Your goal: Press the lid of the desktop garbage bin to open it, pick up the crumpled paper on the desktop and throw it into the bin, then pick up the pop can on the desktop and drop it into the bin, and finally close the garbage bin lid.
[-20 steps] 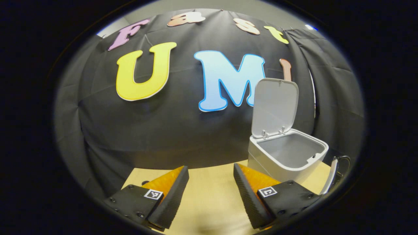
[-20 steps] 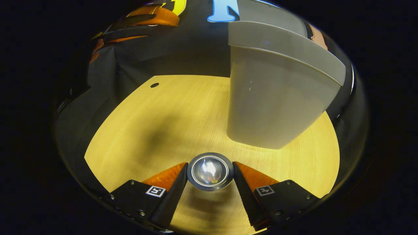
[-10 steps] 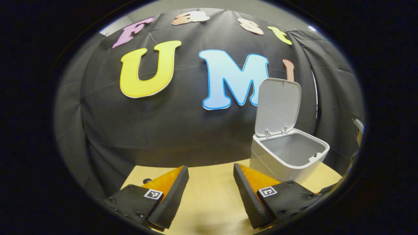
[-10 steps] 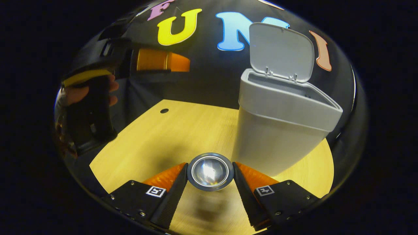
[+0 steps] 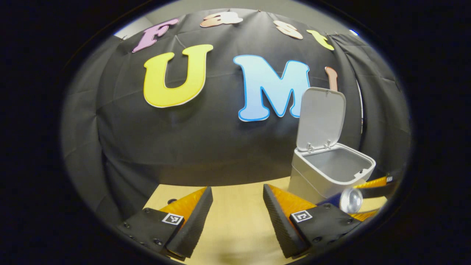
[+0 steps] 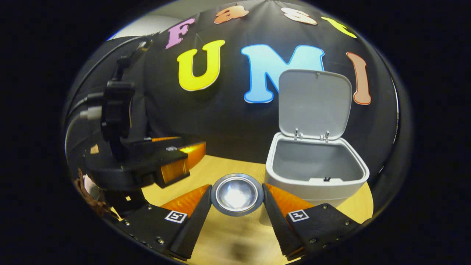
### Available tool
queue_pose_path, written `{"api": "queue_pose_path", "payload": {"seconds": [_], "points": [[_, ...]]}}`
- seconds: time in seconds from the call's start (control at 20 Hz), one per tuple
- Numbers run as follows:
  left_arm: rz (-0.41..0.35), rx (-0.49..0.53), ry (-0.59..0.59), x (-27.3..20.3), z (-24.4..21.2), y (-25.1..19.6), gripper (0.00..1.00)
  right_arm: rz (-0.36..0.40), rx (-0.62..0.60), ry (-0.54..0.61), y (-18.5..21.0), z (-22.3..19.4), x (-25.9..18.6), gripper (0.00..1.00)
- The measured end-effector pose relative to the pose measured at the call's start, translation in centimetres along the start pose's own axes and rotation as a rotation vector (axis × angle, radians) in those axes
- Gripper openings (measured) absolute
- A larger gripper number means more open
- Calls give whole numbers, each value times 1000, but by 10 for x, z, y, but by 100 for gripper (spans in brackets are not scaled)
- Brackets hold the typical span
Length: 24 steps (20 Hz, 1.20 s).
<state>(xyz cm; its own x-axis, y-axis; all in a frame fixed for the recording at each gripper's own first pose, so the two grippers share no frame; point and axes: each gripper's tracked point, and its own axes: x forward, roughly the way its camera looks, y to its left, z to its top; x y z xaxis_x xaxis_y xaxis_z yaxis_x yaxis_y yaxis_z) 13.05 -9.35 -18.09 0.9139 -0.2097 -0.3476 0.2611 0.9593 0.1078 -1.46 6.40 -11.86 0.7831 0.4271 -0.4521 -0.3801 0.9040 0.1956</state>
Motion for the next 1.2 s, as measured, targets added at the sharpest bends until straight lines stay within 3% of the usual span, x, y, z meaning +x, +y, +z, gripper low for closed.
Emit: {"api": "queue_pose_path", "payload": {"seconds": [0.25,0.3,0.7,0.85,0.95,1.15,1.2], "points": [[7,-13,9,-2,-3,3,94,4,41,-133,-5,53,-9,84],[7,-17,13,-2,-5,4,91,-4,41,-157,-8,63,-11,84],[22,-36,24,-11,-10,15,91,-172,5,-281,-65,106,-11,83],[26,-38,28,-13,-11,17,88,-250,20,-239,-100,96,0,84],[29,-46,34,-15,-14,19,91,-297,52,-189,-122,85,12,84],[42,-58,54,-15,-20,26,94,-349,108,-64,-151,50,32,84],[48,-58,57,-14,-22,28,91,-358,111,-42,-157,44,36,84]]}}
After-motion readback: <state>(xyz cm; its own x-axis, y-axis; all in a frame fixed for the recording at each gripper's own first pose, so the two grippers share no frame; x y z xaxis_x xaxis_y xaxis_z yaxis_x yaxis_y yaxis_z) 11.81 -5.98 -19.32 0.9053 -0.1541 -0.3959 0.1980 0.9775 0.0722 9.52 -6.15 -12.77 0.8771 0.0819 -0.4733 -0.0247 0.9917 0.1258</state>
